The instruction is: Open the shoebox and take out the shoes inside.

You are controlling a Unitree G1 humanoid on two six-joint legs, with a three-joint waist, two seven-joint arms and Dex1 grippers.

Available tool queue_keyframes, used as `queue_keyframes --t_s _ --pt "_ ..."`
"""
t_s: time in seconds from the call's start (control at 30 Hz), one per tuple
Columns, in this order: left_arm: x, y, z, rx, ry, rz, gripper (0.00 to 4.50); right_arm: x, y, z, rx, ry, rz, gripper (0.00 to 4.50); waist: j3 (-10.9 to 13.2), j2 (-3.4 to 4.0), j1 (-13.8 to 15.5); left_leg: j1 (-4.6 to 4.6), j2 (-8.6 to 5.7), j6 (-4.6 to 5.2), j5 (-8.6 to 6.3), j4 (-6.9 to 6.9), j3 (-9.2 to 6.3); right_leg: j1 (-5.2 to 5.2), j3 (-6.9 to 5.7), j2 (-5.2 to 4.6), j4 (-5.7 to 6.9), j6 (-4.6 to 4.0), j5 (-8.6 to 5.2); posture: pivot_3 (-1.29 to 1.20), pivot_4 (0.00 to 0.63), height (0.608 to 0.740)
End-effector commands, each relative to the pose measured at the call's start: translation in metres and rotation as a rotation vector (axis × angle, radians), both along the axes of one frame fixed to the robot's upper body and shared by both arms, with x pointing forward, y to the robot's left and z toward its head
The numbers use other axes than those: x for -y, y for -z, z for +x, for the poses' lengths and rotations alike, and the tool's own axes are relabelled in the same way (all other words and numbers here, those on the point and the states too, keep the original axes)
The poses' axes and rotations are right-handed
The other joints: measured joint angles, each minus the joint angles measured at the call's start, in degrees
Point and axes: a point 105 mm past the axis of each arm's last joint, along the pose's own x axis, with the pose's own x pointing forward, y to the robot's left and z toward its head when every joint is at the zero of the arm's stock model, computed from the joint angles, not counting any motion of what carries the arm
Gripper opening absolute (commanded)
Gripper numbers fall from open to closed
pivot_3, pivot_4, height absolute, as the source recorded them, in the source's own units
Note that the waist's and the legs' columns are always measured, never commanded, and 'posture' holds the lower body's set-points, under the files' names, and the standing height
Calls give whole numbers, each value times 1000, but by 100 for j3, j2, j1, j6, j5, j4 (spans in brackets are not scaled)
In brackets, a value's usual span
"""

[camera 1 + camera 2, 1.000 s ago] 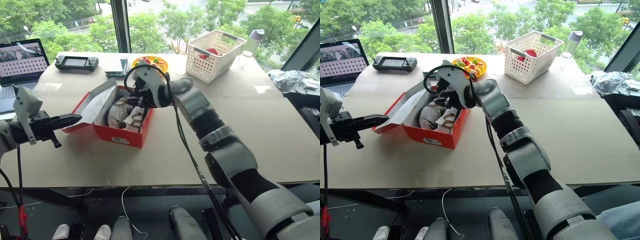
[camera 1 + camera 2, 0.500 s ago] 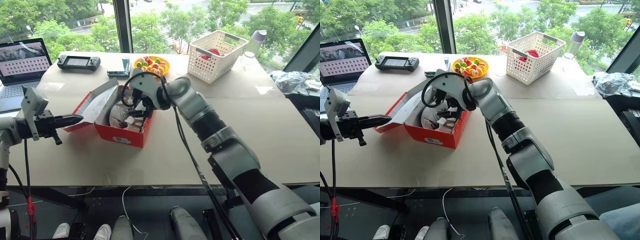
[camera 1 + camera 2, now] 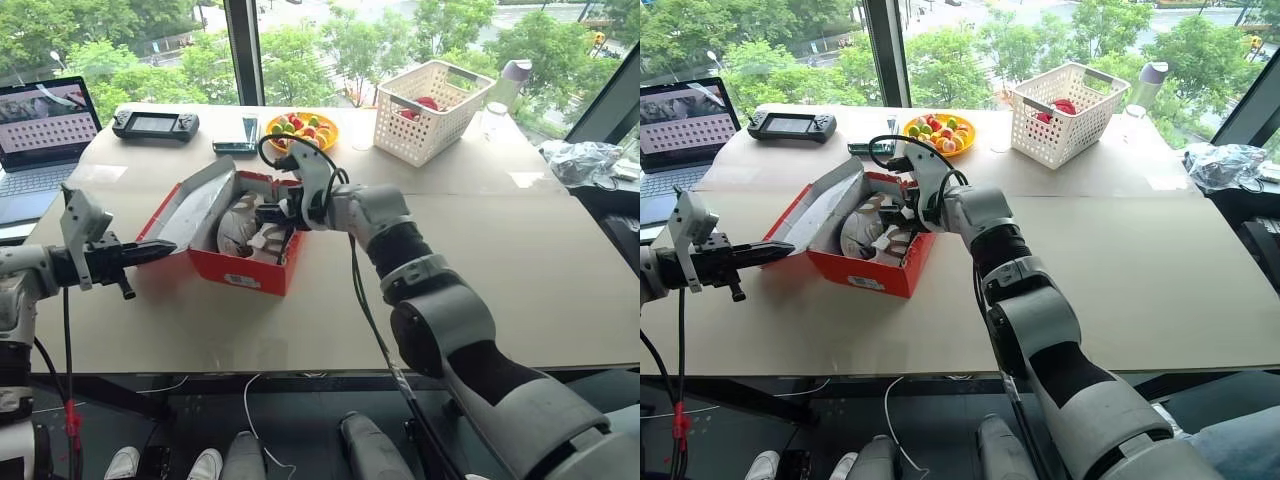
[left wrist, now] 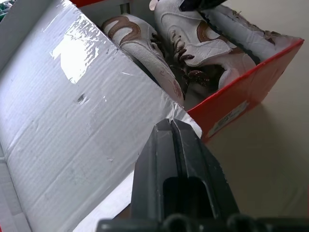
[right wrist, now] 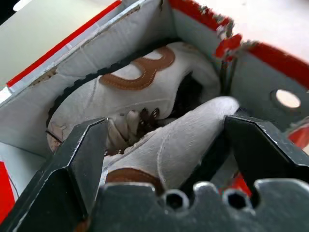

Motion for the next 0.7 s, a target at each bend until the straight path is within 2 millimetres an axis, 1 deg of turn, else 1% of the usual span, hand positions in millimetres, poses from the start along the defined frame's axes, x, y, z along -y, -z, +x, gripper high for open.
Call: queue_keyframes --t_s 0.03,0.17,0.37,0.57,0.7 --pt "2 -5 0 32 13 11 0 0 -15 1 59 15 0 4446 0 0 10 0 0 0 0 0 0 0 0 0 0 0 0 0 150 702" --pt "4 -5 0 39 14 7 0 5 -8 5 94 40 -60 4446 0 0 10 1 0 0 0 1 0 0 0 0 1 1 0 0 150 702" --pt "4 -6 -1 46 3 -3 0 13 -6 13 168 75 -140 4446 0 0 7 0 0 0 0 0 0 0 0 0 1 1 -1 0 150 702" --pt "5 -6 -3 48 1 -2 0 15 -7 15 192 87 -154 4446 0 0 4 0 0 0 0 0 0 0 0 0 1 2 -1 0 150 702" --pt "7 -7 -2 52 1 -3 0 15 1 15 188 79 -184 4446 0 0 3 1 0 1 0 0 0 0 0 0 1 2 -1 0 150 702"
